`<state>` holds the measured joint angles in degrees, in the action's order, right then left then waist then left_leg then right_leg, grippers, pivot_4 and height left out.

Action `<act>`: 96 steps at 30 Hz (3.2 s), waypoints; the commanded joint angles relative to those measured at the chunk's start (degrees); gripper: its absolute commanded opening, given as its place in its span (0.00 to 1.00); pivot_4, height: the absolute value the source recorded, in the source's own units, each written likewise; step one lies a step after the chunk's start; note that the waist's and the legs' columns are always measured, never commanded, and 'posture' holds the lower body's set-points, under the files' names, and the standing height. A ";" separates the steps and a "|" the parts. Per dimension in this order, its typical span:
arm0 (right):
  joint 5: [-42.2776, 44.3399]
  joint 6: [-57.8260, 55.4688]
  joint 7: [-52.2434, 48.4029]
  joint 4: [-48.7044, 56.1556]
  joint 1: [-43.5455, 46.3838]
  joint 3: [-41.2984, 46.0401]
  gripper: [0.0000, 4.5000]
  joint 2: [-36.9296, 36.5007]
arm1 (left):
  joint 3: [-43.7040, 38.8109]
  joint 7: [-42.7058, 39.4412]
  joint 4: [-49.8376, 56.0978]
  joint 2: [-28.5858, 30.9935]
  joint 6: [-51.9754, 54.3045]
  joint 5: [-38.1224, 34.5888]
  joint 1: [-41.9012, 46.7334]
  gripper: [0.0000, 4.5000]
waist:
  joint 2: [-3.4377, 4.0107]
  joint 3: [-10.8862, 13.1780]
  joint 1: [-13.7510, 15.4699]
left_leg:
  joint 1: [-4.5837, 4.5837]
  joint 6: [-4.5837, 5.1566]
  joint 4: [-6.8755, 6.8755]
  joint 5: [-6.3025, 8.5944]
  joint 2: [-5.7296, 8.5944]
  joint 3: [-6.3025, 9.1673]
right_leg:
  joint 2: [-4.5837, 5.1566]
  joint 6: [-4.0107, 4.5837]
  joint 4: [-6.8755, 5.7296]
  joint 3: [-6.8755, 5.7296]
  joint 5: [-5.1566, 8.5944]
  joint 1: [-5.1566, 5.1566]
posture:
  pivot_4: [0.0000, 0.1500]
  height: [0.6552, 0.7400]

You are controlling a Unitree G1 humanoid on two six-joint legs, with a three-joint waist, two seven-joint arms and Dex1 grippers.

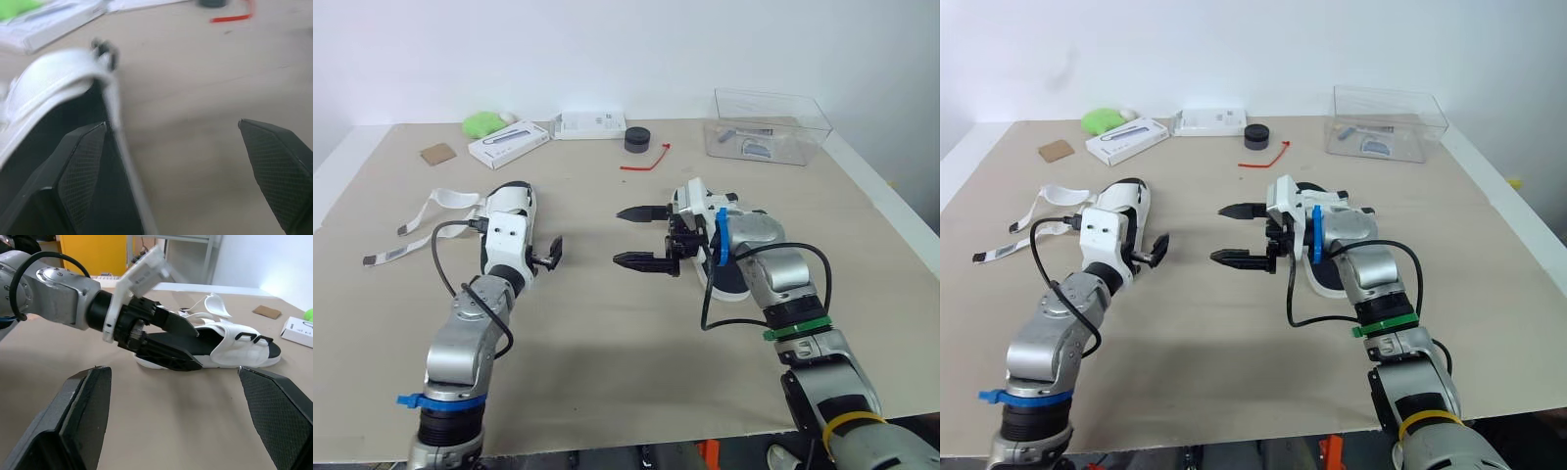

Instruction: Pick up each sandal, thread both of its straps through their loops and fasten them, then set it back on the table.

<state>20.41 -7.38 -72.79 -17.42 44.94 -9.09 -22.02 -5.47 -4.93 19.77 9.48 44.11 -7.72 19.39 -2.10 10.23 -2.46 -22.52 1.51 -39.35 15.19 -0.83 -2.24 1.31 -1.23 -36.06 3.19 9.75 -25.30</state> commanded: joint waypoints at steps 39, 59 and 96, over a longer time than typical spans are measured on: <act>-2.22 0.60 3.09 3.15 -0.56 0.75 1.00 0.32 | 0.69 -9.53 -29.85 6.04 -17.79 -0.67 15.72 0.01 | 0.00 0.00 -0.18 | 0.00 -0.56 0.07 -0.29 0.04 0.02 | -0.02 -0.06 -0.02 0.01 -0.16 -0.02 | 1.00 1.00; -0.20 -3.45 0.49 7.48 -2.84 1.26 1.00 -3.82 | 15.67 -66.98 -16.67 29.49 -64.54 -5.85 -4.27 0.01 | 0.02 0.01 0.23 | -0.02 -0.94 0.27 -0.02 -0.15 -0.04 | -0.02 0.22 -0.01 -0.19 0.33 -0.14 | 1.00 1.00; 5.16 -11.87 -0.49 23.54 -12.92 1.31 1.00 -11.57 | 16.66 -57.99 -4.44 29.00 -44.41 -7.60 -10.64 0.01 | 0.02 0.01 0.69 | 0.12 -0.89 0.26 -0.03 -0.20 0.02 | -0.10 -0.18 -0.09 -0.20 0.61 -0.04 | 1.00 1.00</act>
<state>25.43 -20.15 -72.89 5.67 30.63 -8.43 -33.57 10.80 -61.21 12.38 37.73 -2.07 -12.80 9.15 -2.08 10.24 -1.77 -22.40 0.62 -39.09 15.17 -1.03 -2.22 1.21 -1.40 -36.15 2.99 10.36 -25.35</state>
